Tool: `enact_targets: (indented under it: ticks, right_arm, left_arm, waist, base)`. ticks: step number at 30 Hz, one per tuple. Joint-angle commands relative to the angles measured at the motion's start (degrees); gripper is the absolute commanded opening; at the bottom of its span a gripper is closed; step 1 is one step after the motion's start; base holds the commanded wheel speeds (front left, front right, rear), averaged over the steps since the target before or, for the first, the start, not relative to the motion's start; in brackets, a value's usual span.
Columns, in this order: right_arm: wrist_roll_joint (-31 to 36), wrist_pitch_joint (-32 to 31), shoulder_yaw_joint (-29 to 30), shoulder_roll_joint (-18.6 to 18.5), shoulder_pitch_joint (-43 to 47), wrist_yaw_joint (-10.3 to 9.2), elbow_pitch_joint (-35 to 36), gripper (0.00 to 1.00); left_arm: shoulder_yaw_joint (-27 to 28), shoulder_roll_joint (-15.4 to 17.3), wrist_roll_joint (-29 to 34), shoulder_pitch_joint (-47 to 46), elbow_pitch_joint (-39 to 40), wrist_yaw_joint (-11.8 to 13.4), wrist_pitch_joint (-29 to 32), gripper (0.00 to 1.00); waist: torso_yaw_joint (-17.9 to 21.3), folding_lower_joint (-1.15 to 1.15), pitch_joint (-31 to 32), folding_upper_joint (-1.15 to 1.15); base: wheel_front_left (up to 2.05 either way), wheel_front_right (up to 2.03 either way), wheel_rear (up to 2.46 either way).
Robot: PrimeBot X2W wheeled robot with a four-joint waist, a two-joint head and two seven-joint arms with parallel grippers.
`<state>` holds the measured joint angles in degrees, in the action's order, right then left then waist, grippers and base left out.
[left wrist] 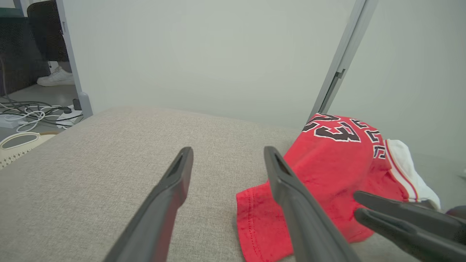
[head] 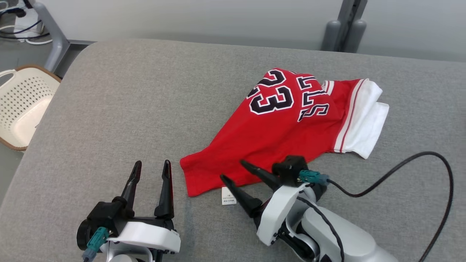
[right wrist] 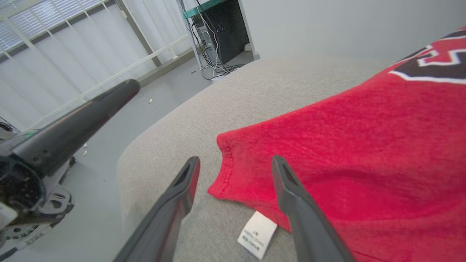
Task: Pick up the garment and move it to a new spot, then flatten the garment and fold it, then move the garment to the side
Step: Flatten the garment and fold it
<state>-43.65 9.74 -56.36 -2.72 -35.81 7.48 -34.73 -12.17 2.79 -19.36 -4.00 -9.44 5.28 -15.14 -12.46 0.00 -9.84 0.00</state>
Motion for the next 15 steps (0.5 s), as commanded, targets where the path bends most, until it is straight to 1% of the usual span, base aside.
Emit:
enact_targets:
  ticks: [1,5,9,13,15]
  right_arm:
    - [1.34,1.15,1.81,-0.37,0.8,0.03,-0.87,1.0]
    - [5.07,3.13,9.35,-0.61,2.46,0.03,-3.42,1.0]
    - [9.13,4.1,19.71,-3.48,3.75,0.02,-7.0,1.0]
    - [14.94,4.33,30.16,-5.79,3.62,0.03,-13.23,1.0]
    - [17.77,4.11,34.6,-6.25,2.59,0.03,-16.54,1.0]
  left_arm:
    - [0.22,0.22,0.21,0.28,0.2,0.14,0.01,1.0]
    - [0.26,0.22,0.66,0.7,0.3,0.18,0.01,1.0]
    - [0.22,0.23,0.82,0.8,0.35,-0.1,0.0,1.0]
    - [0.05,0.22,0.83,0.71,0.45,-0.39,0.0,1.0]
    - [-0.06,0.22,0.77,0.52,0.34,-0.54,0.01,1.0]
  waist:
    - [1.44,0.0,0.53,0.0]
    - [3.3,0.0,0.91,0.0]
    - [4.06,0.0,0.83,0.0]
    - [3.99,0.0,0.29,0.0]
    - [3.72,0.0,-0.02,0.0]
  base:
    - [0.0,0.0,0.0]
    - [0.0,0.0,0.0]
    - [0.0,0.0,0.0]
    - [0.0,0.0,0.0]
    - [0.0,0.0,0.0]
